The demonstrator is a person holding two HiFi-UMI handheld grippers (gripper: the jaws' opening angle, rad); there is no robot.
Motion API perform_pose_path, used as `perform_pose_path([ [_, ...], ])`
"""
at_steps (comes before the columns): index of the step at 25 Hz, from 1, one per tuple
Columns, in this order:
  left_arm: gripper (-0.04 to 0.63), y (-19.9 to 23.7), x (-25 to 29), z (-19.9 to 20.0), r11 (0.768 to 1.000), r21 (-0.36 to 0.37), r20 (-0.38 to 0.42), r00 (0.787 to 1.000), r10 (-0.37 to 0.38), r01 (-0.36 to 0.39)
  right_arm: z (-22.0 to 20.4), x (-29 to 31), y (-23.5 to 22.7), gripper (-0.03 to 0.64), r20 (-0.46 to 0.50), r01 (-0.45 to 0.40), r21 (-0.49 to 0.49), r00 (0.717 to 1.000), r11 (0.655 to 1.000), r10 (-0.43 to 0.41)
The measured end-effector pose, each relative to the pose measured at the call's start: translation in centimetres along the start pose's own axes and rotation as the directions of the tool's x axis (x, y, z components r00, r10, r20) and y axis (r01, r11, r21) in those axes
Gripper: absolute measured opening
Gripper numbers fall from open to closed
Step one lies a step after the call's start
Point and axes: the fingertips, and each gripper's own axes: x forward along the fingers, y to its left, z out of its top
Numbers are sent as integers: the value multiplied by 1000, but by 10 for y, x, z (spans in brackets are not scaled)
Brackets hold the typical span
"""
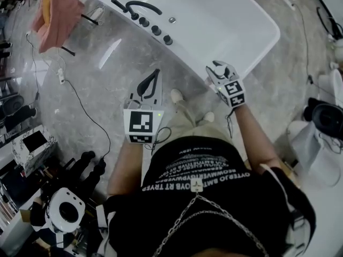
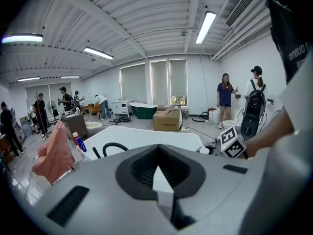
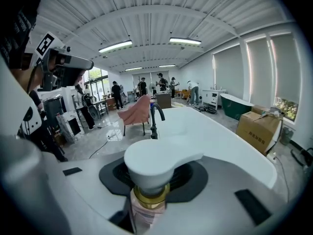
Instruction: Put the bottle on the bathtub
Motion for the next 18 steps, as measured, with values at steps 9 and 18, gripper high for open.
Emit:
perform_pose_path([
  [9, -3, 4, 3, -4, 1000, 7, -11, 1000, -20, 20, -21, 39, -8, 123, -16, 43, -2, 999, 999, -43],
  [18, -3, -4, 1, -11, 999, 22, -39, 999, -32, 33, -37, 49, -12, 124, -7, 49, 7, 999, 999, -48],
])
